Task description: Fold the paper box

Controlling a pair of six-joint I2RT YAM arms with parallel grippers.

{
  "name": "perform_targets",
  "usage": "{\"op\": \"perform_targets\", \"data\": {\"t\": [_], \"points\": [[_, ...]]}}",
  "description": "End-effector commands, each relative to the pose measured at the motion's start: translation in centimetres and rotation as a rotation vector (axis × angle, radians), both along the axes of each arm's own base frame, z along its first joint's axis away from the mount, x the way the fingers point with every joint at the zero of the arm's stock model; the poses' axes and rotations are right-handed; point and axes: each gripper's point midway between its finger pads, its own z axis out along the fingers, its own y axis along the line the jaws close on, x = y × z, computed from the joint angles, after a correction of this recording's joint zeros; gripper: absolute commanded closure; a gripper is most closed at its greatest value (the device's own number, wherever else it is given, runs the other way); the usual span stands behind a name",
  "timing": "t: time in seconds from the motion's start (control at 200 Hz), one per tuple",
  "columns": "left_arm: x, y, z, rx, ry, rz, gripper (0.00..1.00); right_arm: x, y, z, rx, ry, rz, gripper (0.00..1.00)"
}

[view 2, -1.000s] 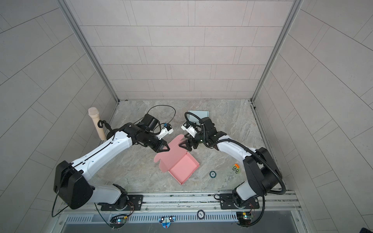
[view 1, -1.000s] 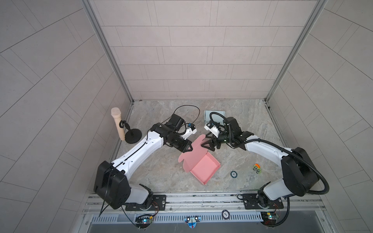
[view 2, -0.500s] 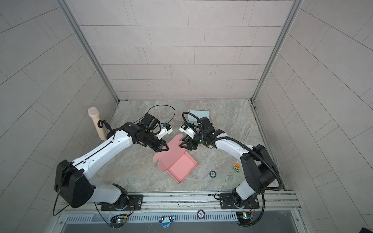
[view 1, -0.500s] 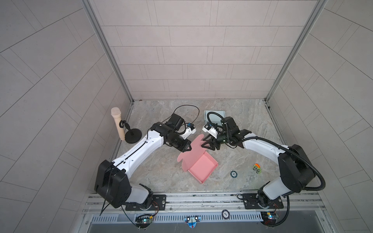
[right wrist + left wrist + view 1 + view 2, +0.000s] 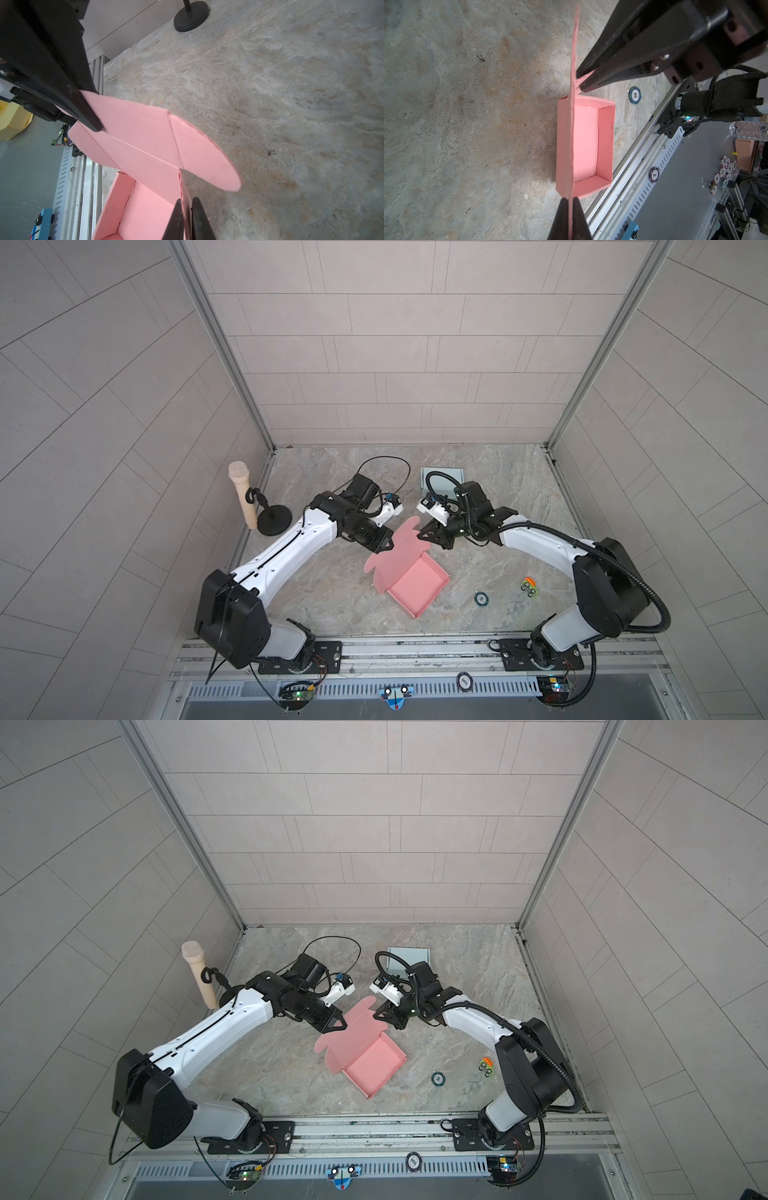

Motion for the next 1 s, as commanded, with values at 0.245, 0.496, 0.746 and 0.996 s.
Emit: {"op": "perform_targets", "data": {"t": [0.245,0.496,0.746,0.996], "points": [[1.4,0.7,1.0,-0.019,-0.090,0.092,0.50,0.8,-2.7,0.2,-0.080,-0.089,-0.176,1.00],[1.5,4.1,1.9,-0.099,-0.123,0.281,0.12,0.8,-5.2,0.2,-0.107,-0.121,-0.374,1.00],[0.3,4.3,0.6,-0.158,-0.144,0.297,0.12,-0.1,-6.5,-0.3,-0.149,-0.154,-0.520,1.00],[1.1,3.6,-1.1,-0.227,-0.156,0.351,0.18,-0.9,-7.4,-0.5,-0.209,-0.183,-0.619,1.00]]}}
